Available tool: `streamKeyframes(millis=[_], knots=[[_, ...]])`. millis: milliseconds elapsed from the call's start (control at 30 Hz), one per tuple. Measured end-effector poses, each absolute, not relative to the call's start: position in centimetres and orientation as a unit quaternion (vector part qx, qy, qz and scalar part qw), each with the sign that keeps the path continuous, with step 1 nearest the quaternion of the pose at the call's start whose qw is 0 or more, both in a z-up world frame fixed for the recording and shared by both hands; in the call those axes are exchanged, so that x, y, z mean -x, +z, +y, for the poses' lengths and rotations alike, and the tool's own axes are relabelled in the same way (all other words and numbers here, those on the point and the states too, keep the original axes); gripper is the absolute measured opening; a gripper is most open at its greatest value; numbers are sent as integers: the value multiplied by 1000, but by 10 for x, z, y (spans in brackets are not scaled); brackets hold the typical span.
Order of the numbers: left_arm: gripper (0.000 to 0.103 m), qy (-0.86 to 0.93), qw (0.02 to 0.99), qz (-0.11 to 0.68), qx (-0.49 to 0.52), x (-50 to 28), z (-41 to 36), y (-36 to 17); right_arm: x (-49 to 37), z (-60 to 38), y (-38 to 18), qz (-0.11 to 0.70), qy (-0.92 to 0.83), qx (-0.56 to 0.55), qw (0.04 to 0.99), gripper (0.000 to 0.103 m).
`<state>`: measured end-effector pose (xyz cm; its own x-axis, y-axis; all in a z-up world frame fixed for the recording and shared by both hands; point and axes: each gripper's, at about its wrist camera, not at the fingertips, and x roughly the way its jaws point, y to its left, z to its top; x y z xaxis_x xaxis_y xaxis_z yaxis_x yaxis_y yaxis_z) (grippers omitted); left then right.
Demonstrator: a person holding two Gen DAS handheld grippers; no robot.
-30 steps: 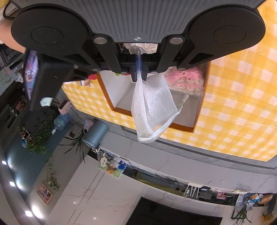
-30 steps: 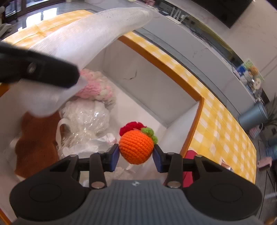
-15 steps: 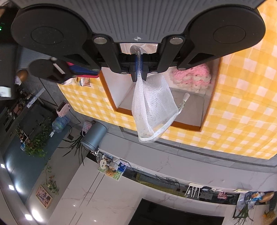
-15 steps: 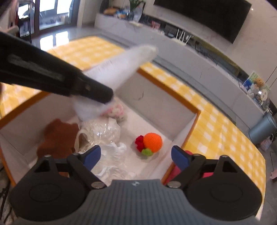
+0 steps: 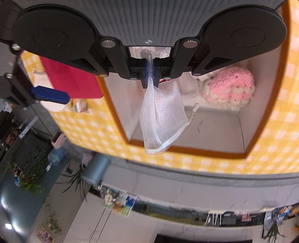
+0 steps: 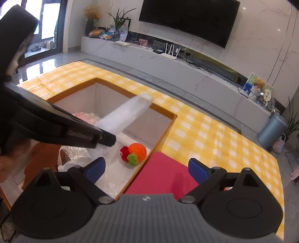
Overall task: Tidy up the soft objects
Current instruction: 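Lower the white mesh bag into the box and open the left gripper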
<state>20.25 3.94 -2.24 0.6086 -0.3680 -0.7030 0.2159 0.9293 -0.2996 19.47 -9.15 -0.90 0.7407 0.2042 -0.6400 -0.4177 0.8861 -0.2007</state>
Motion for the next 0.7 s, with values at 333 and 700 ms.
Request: streamKeyframes(millis=[333, 700], knots=[[42, -164, 869, 456, 104, -207, 33, -38, -188, -106, -13, 317, 162, 182, 916, 94], [98, -120, 907, 391, 97, -188, 37, -19, -178, -114, -6, 301, 166, 155, 926, 94]])
